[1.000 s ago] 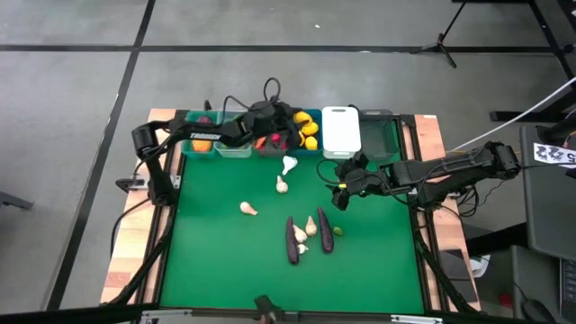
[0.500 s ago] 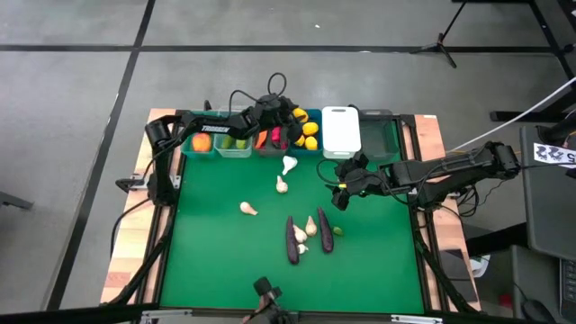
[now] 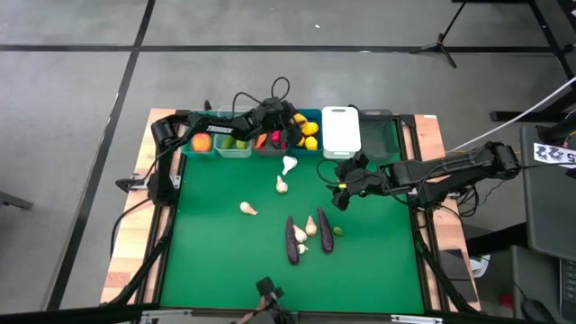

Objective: Sort produce into baskets
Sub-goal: Put the lemon into the blue bin

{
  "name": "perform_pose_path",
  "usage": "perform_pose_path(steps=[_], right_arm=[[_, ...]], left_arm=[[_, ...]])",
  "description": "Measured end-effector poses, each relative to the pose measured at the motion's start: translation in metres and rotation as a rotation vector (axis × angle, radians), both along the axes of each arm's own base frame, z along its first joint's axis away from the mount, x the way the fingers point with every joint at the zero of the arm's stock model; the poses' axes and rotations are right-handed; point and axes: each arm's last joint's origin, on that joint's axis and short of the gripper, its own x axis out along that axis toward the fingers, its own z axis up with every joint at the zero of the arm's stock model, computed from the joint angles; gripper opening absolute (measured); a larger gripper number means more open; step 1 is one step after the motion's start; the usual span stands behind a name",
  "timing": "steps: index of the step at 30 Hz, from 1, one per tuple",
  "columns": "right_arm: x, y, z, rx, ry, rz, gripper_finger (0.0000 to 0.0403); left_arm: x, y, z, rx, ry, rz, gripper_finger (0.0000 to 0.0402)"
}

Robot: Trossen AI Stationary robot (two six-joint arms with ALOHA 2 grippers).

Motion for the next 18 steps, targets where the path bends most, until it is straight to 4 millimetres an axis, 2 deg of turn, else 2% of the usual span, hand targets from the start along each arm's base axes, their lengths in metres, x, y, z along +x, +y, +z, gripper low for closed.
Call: perform_pose_path(steps=[15, 18], right_arm=[[-0.0005, 0.0003, -0.0006, 0.011, 0.010, 0.010, 0.0305], [-0.0010, 0.0002, -0.0011, 0.011, 0.017, 0.009, 0.0305]], left_arm=[[0.0038, -0.0033, 0.0017, 0.003, 0.058, -0.188, 0.0211], [0.0070, -0.0057, 0.0042, 0.033, 0.077, -0.212, 0.0224]])
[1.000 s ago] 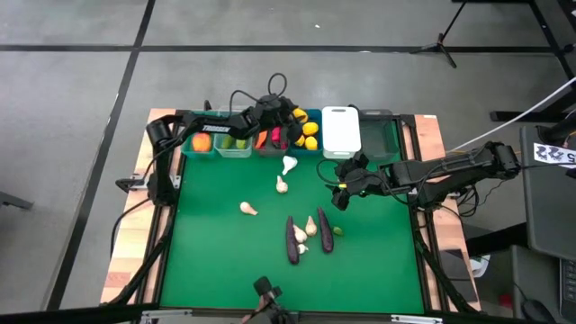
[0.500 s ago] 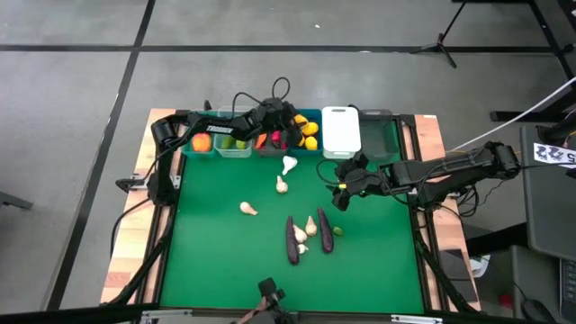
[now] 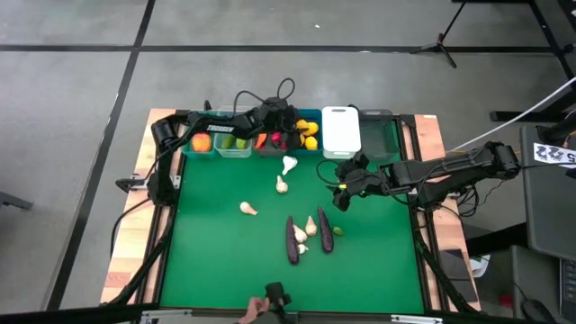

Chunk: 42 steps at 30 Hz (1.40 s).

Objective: Sort produce into baskets
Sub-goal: Put the lemon into the blue bin, then put the eggplant into the right black bin

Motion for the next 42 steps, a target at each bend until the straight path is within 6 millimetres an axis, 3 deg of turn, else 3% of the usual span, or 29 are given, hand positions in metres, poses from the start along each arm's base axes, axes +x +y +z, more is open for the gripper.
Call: perform_pose_path(steps=[5, 11, 17, 22, 26, 29, 32, 36, 39, 42], right_arm=[[0.000, 0.000, 0.000, 0.001, 0.000, -0.001, 0.0305], [0.000, 0.000, 0.000, 0.011, 0.000, 0.001, 0.0305], [-0.002, 0.002, -0.003, 0.069, 0.033, 0.025, 0.0305], [-0.006, 0.014, -0.004, 0.080, 0.061, 0.089, 0.0305], [-0.008, 0.027, -0.004, 0.072, 0.067, 0.139, 0.0305], [-0.010, 0.034, -0.004, 0.067, 0.065, 0.166, 0.0305], [-0.011, 0.038, -0.004, 0.047, 0.054, 0.169, 0.0305], [-0.010, 0.039, -0.003, 0.036, 0.046, 0.165, 0.0305], [-0.010, 0.039, -0.003, 0.035, 0.044, 0.163, 0.0305], [-0.010, 0.039, -0.003, 0.036, 0.039, 0.163, 0.0305]], left_arm=[[0.005, -0.001, 0.007, 0.024, 0.072, -0.021, 0.0263], [0.006, -0.002, 0.017, -0.040, 0.129, -0.003, 0.0273], [0.007, -0.029, 0.060, -0.002, 0.085, -0.078, 0.0273], [-0.009, -0.079, 0.105, -0.066, 0.104, -0.260, 0.0273], [-0.032, -0.145, 0.135, -0.114, 0.197, -0.433, 0.0273], [-0.046, -0.199, 0.146, -0.090, 0.279, -0.515, 0.0273], [-0.053, -0.246, 0.144, -0.020, 0.320, -0.543, 0.0273], [-0.053, -0.289, 0.122, 0.070, 0.306, -0.649, 0.0273], [-0.048, -0.305, 0.101, 0.138, 0.311, -0.740, 0.0273], [-0.037, -0.305, 0.087, 0.159, 0.309, -0.780, 0.0273]])
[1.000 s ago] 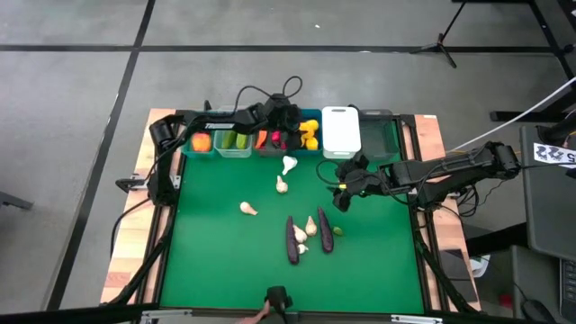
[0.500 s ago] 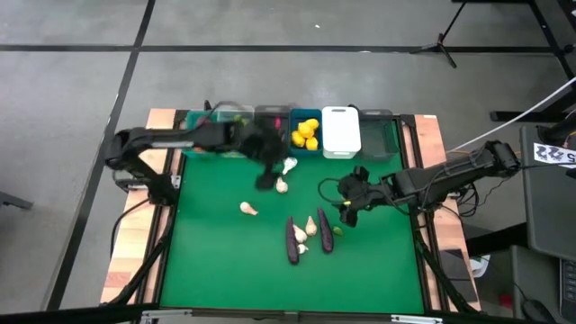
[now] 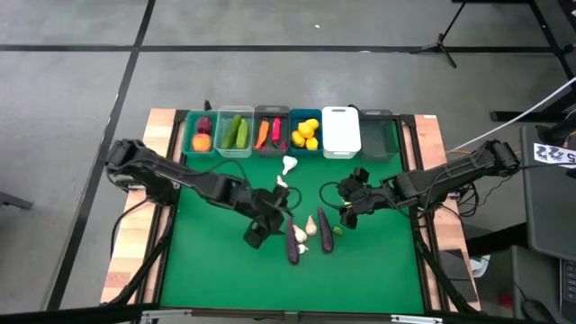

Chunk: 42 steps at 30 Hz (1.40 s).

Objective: Sort produce into baskets
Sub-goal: Put the eggplant into the right black bin

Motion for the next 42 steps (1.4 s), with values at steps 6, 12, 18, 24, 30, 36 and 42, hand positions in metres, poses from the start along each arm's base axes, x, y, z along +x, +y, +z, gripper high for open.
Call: perform_pose_path(steps=[6, 12, 18, 24, 30, 36, 42], right_arm=[[0.001, 0.000, 0.001, 0.015, -0.013, -0.013, 0.0305], [0.001, -0.001, 0.001, 0.016, -0.014, -0.024, 0.0305], [0.001, -0.001, 0.001, 0.016, -0.015, -0.025, 0.0305], [0.001, -0.001, 0.001, 0.016, -0.019, -0.026, 0.0305], [0.001, -0.001, 0.001, 0.016, -0.020, -0.026, 0.0305], [0.001, -0.001, 0.001, 0.005, -0.024, -0.035, 0.0305], [0.001, -0.001, 0.001, 0.005, -0.024, -0.035, 0.0305]], left_arm=[[0.022, 0.007, -0.040, -0.049, 0.100, -0.170, 0.0273], [0.031, 0.010, -0.065, 0.004, 0.142, -0.264, 0.0273], [0.037, 0.008, -0.090, 0.023, 0.188, -0.351, 0.0273], [0.046, 0.012, -0.110, 0.056, 0.180, -0.385, 0.0273], [0.049, 0.022, -0.125, -0.002, 0.240, -0.361, 0.0273], [0.049, 0.024, -0.130, -0.006, 0.247, -0.356, 0.0238], [0.048, 0.024, -0.131, -0.015, 0.262, -0.346, 0.0181]])
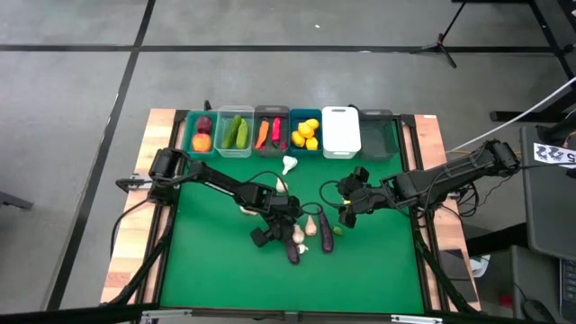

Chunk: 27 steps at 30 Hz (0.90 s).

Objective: Sort produce into baskets
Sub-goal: Put the eggplant into the right black bin

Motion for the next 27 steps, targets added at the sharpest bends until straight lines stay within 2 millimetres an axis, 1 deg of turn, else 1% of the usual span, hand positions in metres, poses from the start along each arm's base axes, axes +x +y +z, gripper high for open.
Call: perform_pose_path(steps=[6, 9, 12, 16, 20, 24, 27], right_arm=[[0.000, 0.000, 0.000, 0.000, -0.001, 0.000, 0.0305], [0.000, 0.000, 0.000, -0.004, -0.009, -0.007, 0.0305], [0.001, -0.001, 0.002, -0.019, -0.030, -0.026, 0.0305], [0.005, 0.000, 0.007, -0.044, -0.095, -0.027, 0.0305], [0.008, -0.001, 0.016, -0.118, -0.180, -0.032, 0.0305], [0.006, -0.003, 0.030, -0.180, -0.274, -0.033, 0.0305], [0.003, -0.004, 0.046, -0.198, -0.371, -0.013, 0.0305]], left_arm=[[0.000, 0.000, 0.004, -0.026, 0.017, 0.095, 0.0138], [-0.001, 0.000, 0.010, -0.050, 0.028, 0.147, 0.0129], [-0.002, 0.001, 0.022, -0.075, 0.012, 0.194, 0.0128], [-0.007, 0.003, 0.049, -0.085, -0.047, 0.274, 0.0135], [-0.017, 0.008, 0.086, -0.044, -0.147, 0.354, 0.0137], [-0.034, 0.018, 0.121, -0.014, -0.228, 0.453, 0.0138], [-0.046, 0.028, 0.144, -0.017, -0.289, 0.526, 0.0138]])
